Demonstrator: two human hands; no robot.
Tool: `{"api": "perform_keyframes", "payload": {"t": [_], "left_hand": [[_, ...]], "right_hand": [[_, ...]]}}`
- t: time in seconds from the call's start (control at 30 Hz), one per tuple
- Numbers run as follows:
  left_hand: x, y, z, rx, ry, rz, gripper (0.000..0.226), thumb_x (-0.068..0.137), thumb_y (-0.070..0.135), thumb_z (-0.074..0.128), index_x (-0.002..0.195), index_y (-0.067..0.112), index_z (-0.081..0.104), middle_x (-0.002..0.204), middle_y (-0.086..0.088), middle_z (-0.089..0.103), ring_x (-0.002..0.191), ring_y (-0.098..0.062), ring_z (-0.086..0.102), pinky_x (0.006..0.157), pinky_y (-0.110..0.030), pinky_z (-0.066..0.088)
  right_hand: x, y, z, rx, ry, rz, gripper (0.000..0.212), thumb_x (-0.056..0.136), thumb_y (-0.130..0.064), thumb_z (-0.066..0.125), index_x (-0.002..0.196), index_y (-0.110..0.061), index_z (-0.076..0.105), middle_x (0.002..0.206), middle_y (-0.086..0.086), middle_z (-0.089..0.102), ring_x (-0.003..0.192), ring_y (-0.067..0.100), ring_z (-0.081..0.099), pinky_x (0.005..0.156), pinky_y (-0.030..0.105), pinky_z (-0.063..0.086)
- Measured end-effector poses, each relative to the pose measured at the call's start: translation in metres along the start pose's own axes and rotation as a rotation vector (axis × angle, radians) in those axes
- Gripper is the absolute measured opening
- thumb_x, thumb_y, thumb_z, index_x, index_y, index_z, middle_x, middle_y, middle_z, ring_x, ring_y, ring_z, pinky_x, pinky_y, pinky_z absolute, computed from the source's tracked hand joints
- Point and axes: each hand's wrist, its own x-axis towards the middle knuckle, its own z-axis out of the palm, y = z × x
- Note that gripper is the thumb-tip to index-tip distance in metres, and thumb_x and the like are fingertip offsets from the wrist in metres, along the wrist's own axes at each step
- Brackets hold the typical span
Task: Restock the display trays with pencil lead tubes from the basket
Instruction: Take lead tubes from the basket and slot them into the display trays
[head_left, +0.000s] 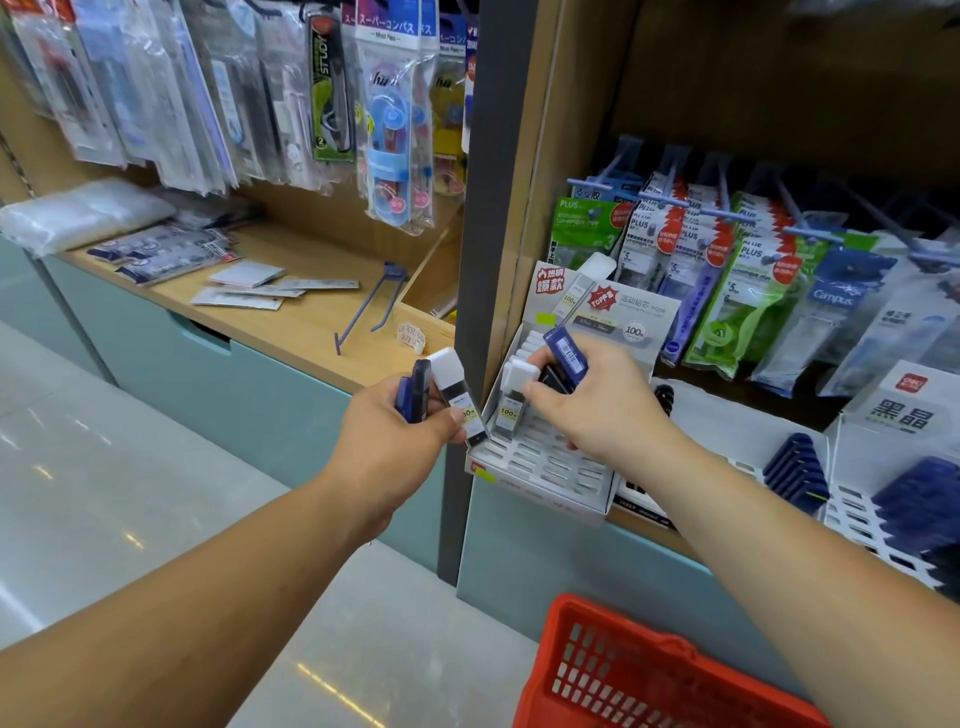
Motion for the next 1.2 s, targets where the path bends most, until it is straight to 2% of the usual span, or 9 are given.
{"api": "perform_keyframes", "payload": {"t": [0.2,0.33,0.5,0.63,0.73,0.83,0.97,1.07,1.2], "left_hand": [[0.000,-0.001,0.005,0.077,-0.032,0.048,0.016,0.093,0.015,0.076,0.105,0.024,0.070,0.094,0.004,0.075,0.091,-0.011,0.069,0.069,-0.013,0.043],[0.001,-0.003,0.008,0.082,-0.025,0.044,0.017,0.092,0.016,0.077,0.105,0.024,0.070,0.091,0.005,0.073,0.088,-0.013,0.067,0.069,-0.015,0.043],[0.002,-0.003,0.009,0.108,-0.038,0.066,0.019,0.092,0.017,0.077,0.106,0.027,0.069,0.091,0.010,0.072,0.087,-0.008,0.066,0.068,-0.014,0.044],[0.001,-0.003,0.011,0.119,-0.074,0.082,0.021,0.093,0.016,0.076,0.107,0.029,0.069,0.091,0.011,0.073,0.083,-0.005,0.068,0.064,-0.008,0.046],[0.000,-0.003,0.014,0.142,-0.116,0.103,0.020,0.093,0.015,0.075,0.109,0.027,0.072,0.093,0.009,0.074,0.084,-0.005,0.069,0.061,-0.007,0.049],[0.000,-0.002,0.017,0.191,-0.174,0.153,0.016,0.095,0.017,0.074,0.105,0.029,0.071,0.090,0.003,0.074,0.086,-0.016,0.070,0.062,-0.007,0.051],[-0.001,0.000,0.019,0.221,-0.223,0.195,0.017,0.095,0.019,0.074,0.106,0.031,0.070,0.089,0.004,0.071,0.085,-0.014,0.068,0.068,-0.011,0.053],[0.000,0.001,0.020,0.166,-0.192,0.176,0.016,0.095,0.018,0.074,0.106,0.030,0.071,0.094,0.002,0.075,0.090,-0.016,0.072,0.079,-0.021,0.059],[0.002,-0.008,0.018,0.130,-0.068,0.056,0.009,0.097,0.021,0.071,0.100,0.027,0.067,0.095,-0.003,0.072,0.092,-0.019,0.070,0.065,-0.013,0.049]], "right_hand": [[0.000,0.005,-0.001,-0.013,-0.046,0.011,0.013,0.090,-0.017,0.076,0.098,-0.024,0.068,0.087,0.000,0.066,0.067,0.014,0.063,0.051,0.024,0.055],[0.000,0.009,0.007,-0.036,-0.007,0.015,0.023,0.092,-0.021,0.075,0.112,-0.027,0.066,0.094,-0.010,0.064,0.083,0.011,0.063,0.068,0.029,0.057],[0.003,0.015,0.016,-0.107,-0.038,-0.009,0.039,0.091,-0.023,0.076,0.128,-0.030,0.065,0.114,-0.005,0.068,0.104,0.015,0.064,0.089,0.035,0.057],[0.008,0.003,0.001,-0.169,-0.084,0.004,0.031,0.088,-0.022,0.080,0.114,-0.034,0.070,0.097,-0.011,0.068,0.074,0.008,0.063,0.065,0.027,0.051],[0.003,-0.004,-0.013,-0.023,0.003,-0.007,0.034,0.085,-0.022,0.083,0.114,-0.031,0.069,0.092,-0.009,0.065,0.058,0.003,0.059,0.049,0.021,0.047],[-0.004,-0.012,-0.020,0.093,-0.058,-0.070,0.033,0.085,-0.022,0.083,0.114,-0.030,0.071,0.090,0.000,0.066,0.046,0.000,0.055,0.045,0.021,0.047],[-0.005,-0.014,-0.016,-0.003,-0.172,-0.118,0.016,0.088,-0.018,0.080,0.101,-0.025,0.074,0.092,0.009,0.073,0.047,0.009,0.055,0.043,0.030,0.050],[-0.002,-0.011,-0.013,0.002,-0.102,-0.116,0.010,0.089,-0.017,0.078,0.093,-0.024,0.073,0.089,0.006,0.072,0.049,0.008,0.056,0.046,0.030,0.052],[-0.002,-0.008,-0.011,0.057,0.055,-0.092,0.011,0.088,-0.019,0.078,0.092,-0.025,0.070,0.083,-0.004,0.068,0.062,0.005,0.062,0.052,0.029,0.058]]}}
